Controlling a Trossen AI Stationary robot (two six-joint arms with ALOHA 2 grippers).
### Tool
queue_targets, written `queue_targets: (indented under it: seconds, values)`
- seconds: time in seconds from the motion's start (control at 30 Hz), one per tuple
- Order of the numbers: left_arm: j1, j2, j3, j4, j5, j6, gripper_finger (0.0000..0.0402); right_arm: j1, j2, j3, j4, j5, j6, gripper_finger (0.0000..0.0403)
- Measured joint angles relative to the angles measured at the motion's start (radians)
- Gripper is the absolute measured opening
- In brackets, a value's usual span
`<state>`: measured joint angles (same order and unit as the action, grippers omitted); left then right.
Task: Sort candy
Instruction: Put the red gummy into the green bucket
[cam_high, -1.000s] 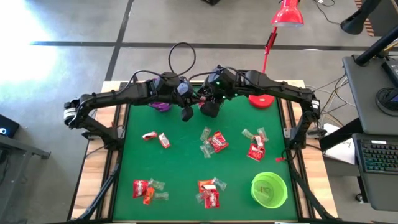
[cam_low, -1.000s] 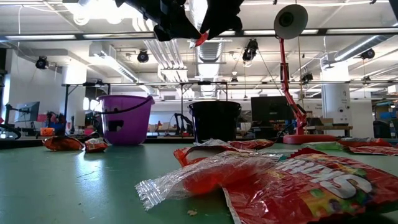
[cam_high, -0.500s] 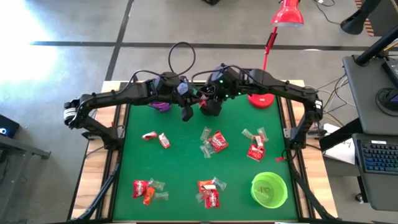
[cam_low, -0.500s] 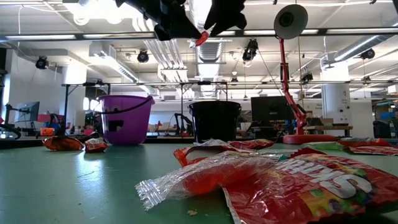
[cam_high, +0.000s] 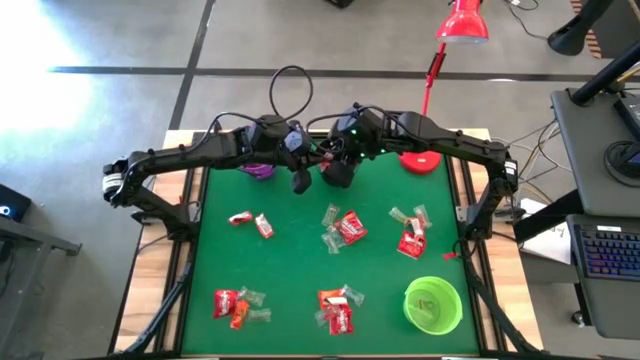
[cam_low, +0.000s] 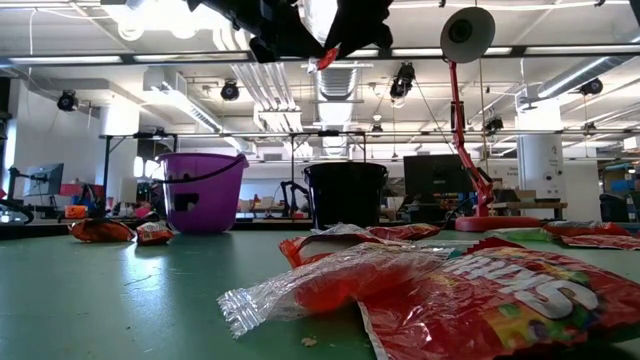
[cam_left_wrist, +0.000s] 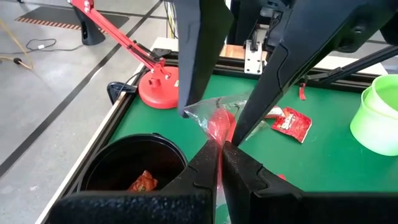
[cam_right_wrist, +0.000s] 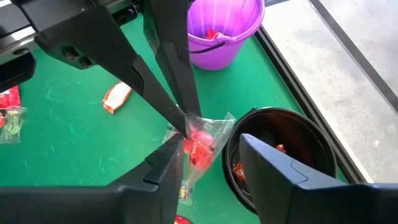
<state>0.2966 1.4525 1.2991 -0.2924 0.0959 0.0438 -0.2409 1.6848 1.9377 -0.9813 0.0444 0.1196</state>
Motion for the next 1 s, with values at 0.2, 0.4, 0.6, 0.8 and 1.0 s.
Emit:
queue_targets:
  seconds: [0.2, 0.4, 0.6, 0.8, 1.0]
  values:
    - [0.000, 0.000, 0.000, 0.011, -0.002, 0.000, 0.0000, 0.000, 0.000, -0.007, 0.006, -0.002, 0.001, 0.0076]
    - [0.000, 0.000, 0.000, 0.012, -0.003, 0.000, 0.0000, 0.001, 0.000, -0.005, 0.006, -0.003, 0.021, 0.0015]
    - [0.000, -0.002, 0.000, 0.013, -0.003, 0.000, 0.0000, 0.001, 0.000, -0.001, 0.008, -0.002, 0.020, 0.0010]
    - [0.000, -0.002, 0.000, 0.014, -0.001, 0.000, 0.0000, 0.001, 0.000, 0.001, -0.005, -0.001, 0.020, 0.0009]
    - [-0.001, -0.009, 0.000, -0.012, 0.031, 0.003, 0.0026, -0.001, -0.001, 0.002, -0.040, 0.007, 0.026, 0.0009]
